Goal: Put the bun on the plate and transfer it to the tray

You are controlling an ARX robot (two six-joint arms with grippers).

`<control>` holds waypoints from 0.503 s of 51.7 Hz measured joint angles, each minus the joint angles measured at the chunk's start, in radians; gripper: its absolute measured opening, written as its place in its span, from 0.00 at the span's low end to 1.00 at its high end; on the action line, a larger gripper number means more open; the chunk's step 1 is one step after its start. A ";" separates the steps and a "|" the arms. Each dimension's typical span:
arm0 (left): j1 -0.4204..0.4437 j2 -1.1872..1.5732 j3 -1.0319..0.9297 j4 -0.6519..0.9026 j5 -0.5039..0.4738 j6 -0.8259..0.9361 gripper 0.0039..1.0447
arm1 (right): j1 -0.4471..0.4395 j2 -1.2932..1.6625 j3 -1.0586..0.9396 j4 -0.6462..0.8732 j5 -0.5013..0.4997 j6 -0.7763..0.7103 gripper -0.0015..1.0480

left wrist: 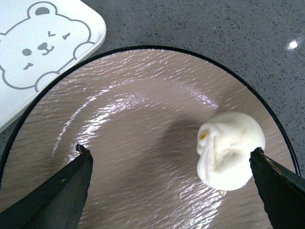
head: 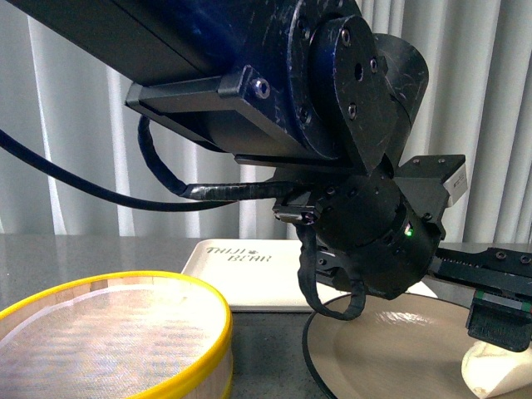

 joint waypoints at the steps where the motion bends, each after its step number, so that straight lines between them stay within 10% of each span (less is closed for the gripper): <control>1: -0.001 -0.004 -0.006 0.000 -0.008 0.001 0.94 | 0.000 0.000 0.000 0.000 0.000 0.000 0.92; 26: 0.136 -0.004 0.154 0.023 -0.220 -0.168 0.94 | 0.000 0.000 0.000 0.000 0.000 0.000 0.92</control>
